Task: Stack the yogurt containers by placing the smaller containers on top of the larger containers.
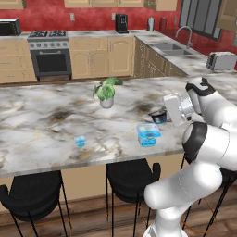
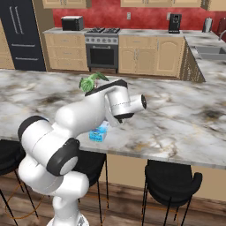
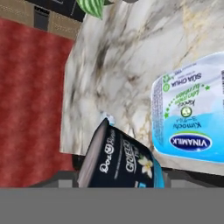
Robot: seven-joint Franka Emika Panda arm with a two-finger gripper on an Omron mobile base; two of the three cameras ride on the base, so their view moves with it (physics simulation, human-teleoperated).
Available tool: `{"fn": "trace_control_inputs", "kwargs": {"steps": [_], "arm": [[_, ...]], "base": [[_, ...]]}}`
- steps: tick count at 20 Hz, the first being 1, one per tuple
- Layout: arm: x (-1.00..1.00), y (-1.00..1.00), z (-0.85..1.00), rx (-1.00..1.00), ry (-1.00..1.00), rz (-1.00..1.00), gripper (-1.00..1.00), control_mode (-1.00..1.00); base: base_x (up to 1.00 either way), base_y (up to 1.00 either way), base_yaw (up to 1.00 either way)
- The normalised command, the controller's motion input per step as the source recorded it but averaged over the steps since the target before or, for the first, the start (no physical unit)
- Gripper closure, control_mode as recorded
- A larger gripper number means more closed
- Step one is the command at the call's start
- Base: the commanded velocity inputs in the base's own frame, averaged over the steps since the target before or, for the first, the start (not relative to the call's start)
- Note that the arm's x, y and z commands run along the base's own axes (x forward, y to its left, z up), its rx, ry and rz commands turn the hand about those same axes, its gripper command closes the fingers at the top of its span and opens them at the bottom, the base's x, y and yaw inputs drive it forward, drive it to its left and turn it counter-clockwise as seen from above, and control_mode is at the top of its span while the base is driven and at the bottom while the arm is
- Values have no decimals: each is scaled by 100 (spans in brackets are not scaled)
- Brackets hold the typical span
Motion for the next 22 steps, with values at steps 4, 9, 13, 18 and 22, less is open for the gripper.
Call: {"fn": "trace_control_inputs", "kwargs": {"steps": [4, 9, 13, 18, 22], "arm": [[-7, 0, 0, -5, 0, 0, 100, -100], [-20, 0, -1, -7, -3, 0, 100, -100], [-16, 0, -8, -11, -12, 0, 100, -100], [-1, 3, -20, -10, -16, 0, 100, -100], [0, 18, -23, -6, -13, 0, 100, -100]], "base": [[0, 0, 0], [0, 0, 0], [0, 0, 0], [0, 0, 0], [0, 0, 0]]}}
